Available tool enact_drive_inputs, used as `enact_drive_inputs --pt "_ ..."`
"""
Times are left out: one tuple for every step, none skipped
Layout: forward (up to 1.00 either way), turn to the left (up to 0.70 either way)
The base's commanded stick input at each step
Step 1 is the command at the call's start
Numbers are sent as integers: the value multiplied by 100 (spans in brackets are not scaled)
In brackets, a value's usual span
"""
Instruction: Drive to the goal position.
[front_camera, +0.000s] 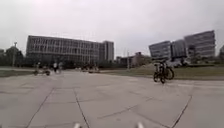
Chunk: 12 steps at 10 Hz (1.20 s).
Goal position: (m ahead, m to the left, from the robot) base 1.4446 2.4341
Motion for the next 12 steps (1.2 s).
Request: enact_drive_inputs --pt "50 25" --pt "50 25" --pt "50 25" --pt "50 20" --pt "50 10" --pt "50 2" --pt "50 0" --pt "50 0" --pt "50 0" --pt "50 0" --pt "50 0" --pt "50 0"
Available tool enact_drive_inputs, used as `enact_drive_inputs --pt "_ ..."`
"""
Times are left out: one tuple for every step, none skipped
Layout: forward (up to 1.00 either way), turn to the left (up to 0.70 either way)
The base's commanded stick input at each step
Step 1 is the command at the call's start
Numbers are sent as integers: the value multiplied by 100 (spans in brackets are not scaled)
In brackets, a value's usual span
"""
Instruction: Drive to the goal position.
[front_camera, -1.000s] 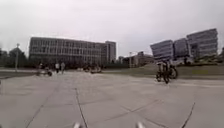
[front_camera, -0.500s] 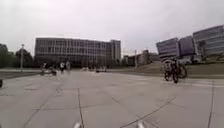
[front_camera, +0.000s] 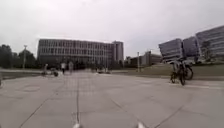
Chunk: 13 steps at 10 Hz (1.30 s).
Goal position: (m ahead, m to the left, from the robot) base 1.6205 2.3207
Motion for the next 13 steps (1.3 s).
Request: enact_drive_inputs --pt "50 0" --pt "50 0" --pt "50 0" --pt "50 15" --pt "50 25" --pt "50 25" --pt "50 25" --pt "50 25" --pt "50 25" --pt "50 25" --pt "50 25" --pt "50 25" --pt "50 25"
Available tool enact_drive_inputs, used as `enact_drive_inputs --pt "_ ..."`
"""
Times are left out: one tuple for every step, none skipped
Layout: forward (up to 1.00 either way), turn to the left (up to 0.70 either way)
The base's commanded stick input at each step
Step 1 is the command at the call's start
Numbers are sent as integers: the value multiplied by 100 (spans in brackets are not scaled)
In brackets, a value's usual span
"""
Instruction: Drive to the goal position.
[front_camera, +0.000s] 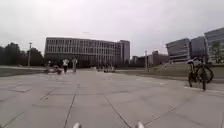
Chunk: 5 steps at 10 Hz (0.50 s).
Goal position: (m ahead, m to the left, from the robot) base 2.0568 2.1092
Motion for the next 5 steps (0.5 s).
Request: enact_drive_inputs --pt "50 25" --pt "50 25" --pt "50 25" --pt "50 25" --pt "50 25"
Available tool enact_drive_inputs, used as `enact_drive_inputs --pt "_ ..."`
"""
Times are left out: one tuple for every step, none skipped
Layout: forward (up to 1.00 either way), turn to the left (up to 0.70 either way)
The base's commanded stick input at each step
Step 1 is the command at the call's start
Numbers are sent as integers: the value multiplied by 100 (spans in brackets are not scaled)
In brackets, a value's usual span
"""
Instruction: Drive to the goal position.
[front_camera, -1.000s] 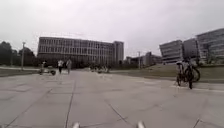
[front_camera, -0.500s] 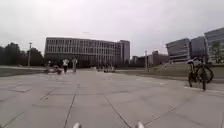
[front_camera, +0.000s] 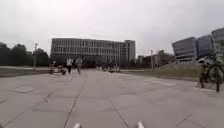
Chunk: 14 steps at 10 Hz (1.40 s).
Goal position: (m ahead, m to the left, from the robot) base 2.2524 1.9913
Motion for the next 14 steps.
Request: enact_drive_inputs --pt "50 25" --pt "50 25" --pt "50 18" --pt "50 3" --pt "50 0" --pt "50 0" --pt "50 0" --pt "50 0" --pt "50 0" --pt "50 0" --pt "50 0" --pt "50 0" --pt "50 0" --pt "50 0"
